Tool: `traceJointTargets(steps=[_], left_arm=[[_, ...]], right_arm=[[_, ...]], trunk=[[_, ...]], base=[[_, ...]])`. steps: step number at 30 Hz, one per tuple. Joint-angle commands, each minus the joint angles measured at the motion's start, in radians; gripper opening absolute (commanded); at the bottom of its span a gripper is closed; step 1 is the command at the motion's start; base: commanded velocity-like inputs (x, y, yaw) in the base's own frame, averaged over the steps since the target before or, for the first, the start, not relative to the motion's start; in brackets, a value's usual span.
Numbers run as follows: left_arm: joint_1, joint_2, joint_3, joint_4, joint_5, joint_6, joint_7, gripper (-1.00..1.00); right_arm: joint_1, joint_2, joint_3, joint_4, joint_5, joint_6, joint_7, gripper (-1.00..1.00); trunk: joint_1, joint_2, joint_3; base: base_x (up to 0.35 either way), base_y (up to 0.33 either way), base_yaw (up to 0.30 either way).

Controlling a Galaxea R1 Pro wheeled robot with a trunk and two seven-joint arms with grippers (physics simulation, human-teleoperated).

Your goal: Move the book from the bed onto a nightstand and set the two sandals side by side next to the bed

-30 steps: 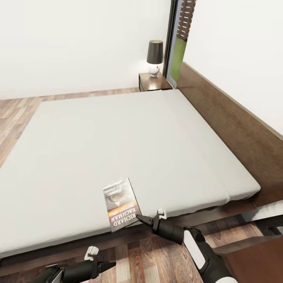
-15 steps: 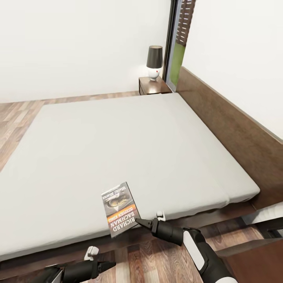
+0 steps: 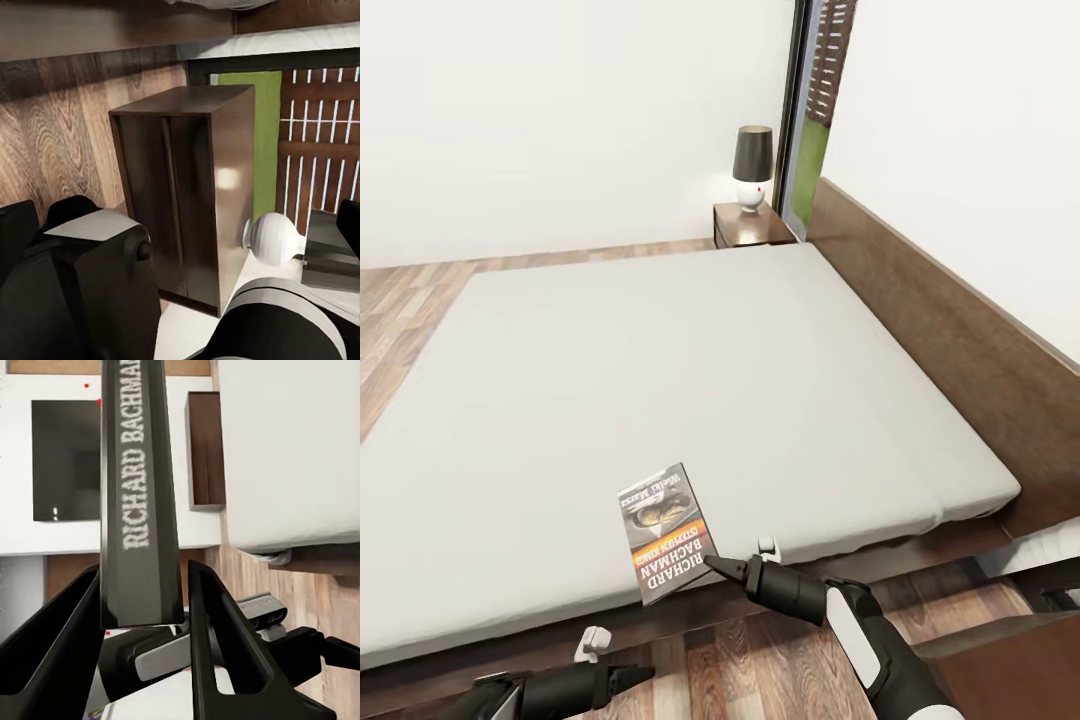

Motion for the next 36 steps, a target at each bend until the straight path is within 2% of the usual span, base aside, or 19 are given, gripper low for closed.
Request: traceJointTargets(steps=[1, 11, 36], left_arm=[[0.0, 0.0, 0.009, -0.001, -0.009, 0.01, -0.005, 1.0], [0.0, 0.0, 0.01, -0.001, -0.009, 0.01, -0.006, 1.0], [0.0, 0.0, 0.01, -0.001, -0.009, 0.01, -0.006, 1.0]], right_arm=[[0.0, 0.0, 0.001, 0.0, -0.005, 0.006, 0.0, -1.0], [0.0, 0.0, 0.001, 0.0, -0.004, 0.006, 0.001, -1.0], [0.0, 0.001, 0.001, 0.0, -0.002, 0.006, -0.006, -1.0]], trunk=[[0.0, 0.0, 0.0], [0.0, 0.0, 0.011], [0.0, 0.0, 0.04]], base=[[0.0, 0.0, 0.0], [0.0, 0.0, 0.073], [0.0, 0.0, 0.229]])
